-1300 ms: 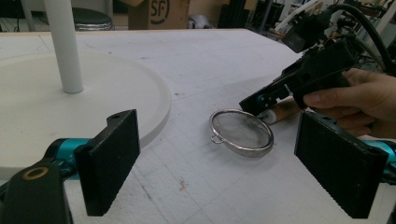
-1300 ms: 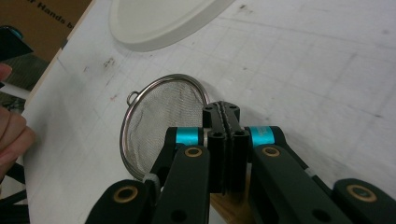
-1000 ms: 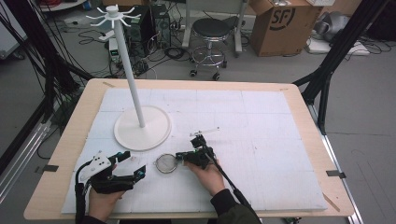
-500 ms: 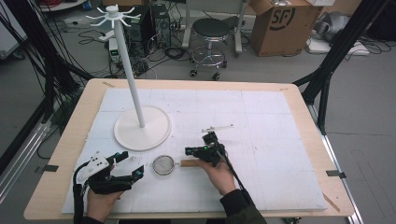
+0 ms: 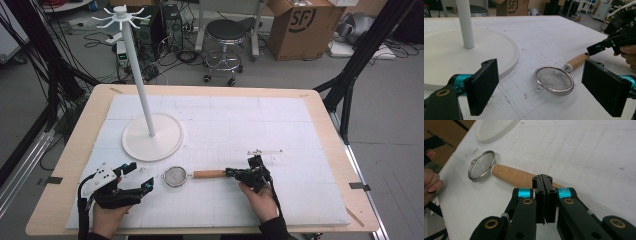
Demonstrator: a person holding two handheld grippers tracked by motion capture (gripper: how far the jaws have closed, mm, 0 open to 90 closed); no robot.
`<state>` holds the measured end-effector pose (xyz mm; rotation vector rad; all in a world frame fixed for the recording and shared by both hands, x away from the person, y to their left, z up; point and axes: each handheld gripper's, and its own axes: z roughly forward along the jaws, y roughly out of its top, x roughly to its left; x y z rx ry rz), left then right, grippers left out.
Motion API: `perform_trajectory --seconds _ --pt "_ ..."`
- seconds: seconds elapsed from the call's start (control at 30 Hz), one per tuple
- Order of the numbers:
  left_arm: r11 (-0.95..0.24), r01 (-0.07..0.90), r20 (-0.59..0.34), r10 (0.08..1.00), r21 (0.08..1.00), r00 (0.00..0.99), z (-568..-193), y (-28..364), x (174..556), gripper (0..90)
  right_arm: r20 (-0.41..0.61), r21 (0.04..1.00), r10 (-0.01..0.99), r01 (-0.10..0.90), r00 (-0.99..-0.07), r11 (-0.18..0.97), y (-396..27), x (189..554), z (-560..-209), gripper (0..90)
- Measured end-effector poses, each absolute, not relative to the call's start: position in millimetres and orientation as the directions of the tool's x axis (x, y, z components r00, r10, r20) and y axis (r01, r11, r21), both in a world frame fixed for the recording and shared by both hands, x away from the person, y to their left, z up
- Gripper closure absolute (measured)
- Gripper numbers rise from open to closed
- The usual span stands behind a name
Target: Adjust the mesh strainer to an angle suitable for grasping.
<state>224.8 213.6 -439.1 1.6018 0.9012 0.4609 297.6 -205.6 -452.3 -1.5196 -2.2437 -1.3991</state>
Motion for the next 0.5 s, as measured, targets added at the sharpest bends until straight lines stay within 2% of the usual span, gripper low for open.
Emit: perform_trajectory --seconds 0.23,0.5 --pt "-0.026 0.301 -0.177 0.759 0.953 0.626 -439.4 213.9 225.2 14.8 0.537 0.603 0.704 0.795 -0.464 0.064 -224.8 291.7 -458.0 89.7" --pt "-0.021 0.300 -0.180 0.760 0.954 0.624 -439.1 213.8 224.8 14.8 0.537 0.583 0.703 0.807 -0.466 0.090 -216.0 302.5 -459.8 89.7"
